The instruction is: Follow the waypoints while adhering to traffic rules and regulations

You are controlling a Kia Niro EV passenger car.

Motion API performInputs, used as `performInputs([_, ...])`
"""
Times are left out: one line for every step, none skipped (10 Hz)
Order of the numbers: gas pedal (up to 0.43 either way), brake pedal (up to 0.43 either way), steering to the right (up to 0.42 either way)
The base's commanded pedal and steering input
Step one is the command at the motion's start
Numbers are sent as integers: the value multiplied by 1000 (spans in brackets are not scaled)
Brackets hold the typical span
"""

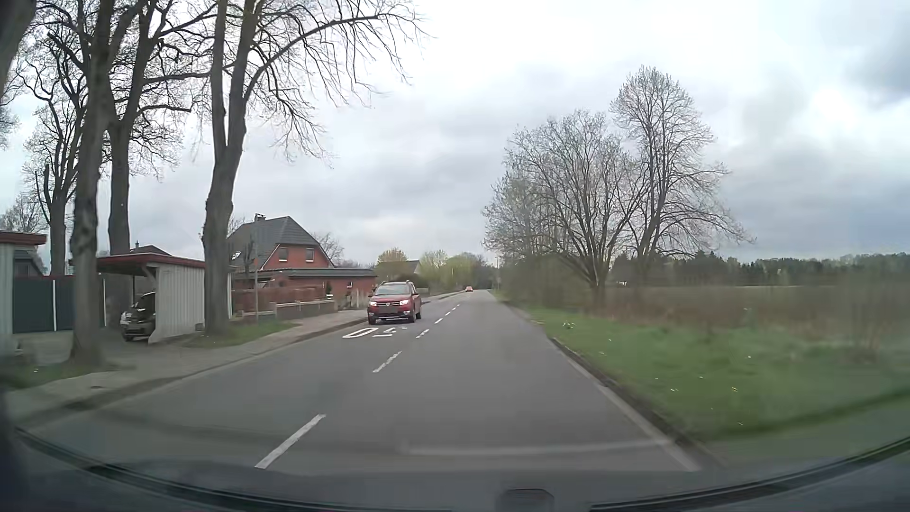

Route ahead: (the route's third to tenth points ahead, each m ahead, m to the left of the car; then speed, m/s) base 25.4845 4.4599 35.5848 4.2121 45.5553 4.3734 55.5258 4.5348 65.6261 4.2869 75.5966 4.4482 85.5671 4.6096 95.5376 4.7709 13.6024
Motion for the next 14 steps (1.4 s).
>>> performInputs([169,0,-4])
performInputs([169,0,-4])
performInputs([169,0,-4])
performInputs([169,0,-4])
performInputs([169,0,-3])
performInputs([169,0,-2])
performInputs([169,0,0])
performInputs([169,0,0])
performInputs([169,0,0])
performInputs([169,0,-1])
performInputs([177,0,-2])
performInputs([177,0,-3])
performInputs([177,0,-3])
performInputs([189,0,-3])
